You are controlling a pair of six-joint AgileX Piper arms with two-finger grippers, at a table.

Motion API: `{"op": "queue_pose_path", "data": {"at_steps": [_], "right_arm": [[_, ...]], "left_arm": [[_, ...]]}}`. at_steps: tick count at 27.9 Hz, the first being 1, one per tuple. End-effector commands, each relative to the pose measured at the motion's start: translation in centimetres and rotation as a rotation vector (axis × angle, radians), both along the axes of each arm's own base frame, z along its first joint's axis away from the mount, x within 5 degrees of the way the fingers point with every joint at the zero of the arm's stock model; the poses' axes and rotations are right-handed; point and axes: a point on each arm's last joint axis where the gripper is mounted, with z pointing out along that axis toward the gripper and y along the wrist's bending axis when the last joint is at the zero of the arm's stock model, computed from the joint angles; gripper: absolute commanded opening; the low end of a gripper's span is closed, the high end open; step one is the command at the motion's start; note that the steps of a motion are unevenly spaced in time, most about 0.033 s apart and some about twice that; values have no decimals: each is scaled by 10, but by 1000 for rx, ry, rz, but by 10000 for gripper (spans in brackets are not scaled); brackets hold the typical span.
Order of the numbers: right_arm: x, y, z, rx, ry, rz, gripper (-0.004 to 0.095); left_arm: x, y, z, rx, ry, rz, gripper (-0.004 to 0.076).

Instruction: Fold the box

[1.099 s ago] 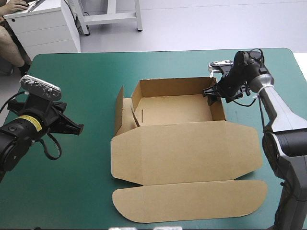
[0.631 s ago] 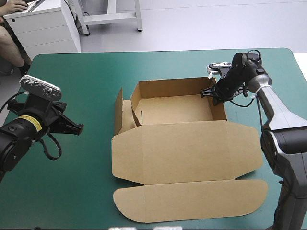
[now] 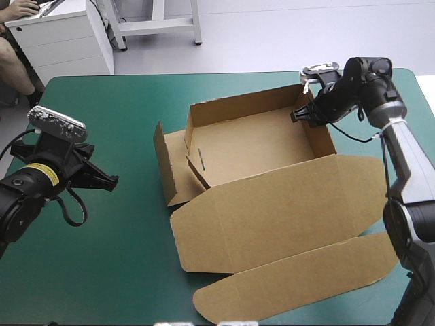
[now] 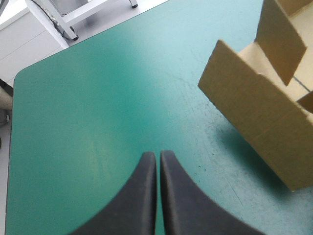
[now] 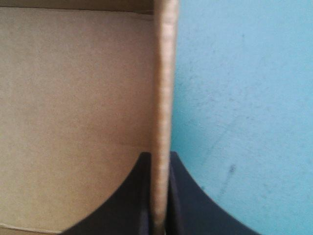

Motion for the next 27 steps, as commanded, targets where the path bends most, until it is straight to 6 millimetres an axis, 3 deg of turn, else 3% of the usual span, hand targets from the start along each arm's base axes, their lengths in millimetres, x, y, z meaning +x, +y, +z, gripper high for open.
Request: {"op": "queue_pose_path", "data": {"at_steps": [1, 4, 15, 21, 27], "right_arm": [[-42, -9, 68, -22, -183, 32, -20], [-75, -26, 106, -33, -299, 17, -20], [-131, -88, 157, 68, -480, -103, -20], [-143, -94, 166, 119, -520, -120, -20], [-143, -86, 167, 207, -522, -87, -21]], "left_arm": [[-2, 1, 14, -21, -92, -8, 8], [0, 2, 14, -1, -97, 2, 8], [6, 1, 10, 4, -80, 19, 9], [37, 13, -3, -49, -32, 121, 18], [66, 36, -21, -231, 80, 60, 18]]}}
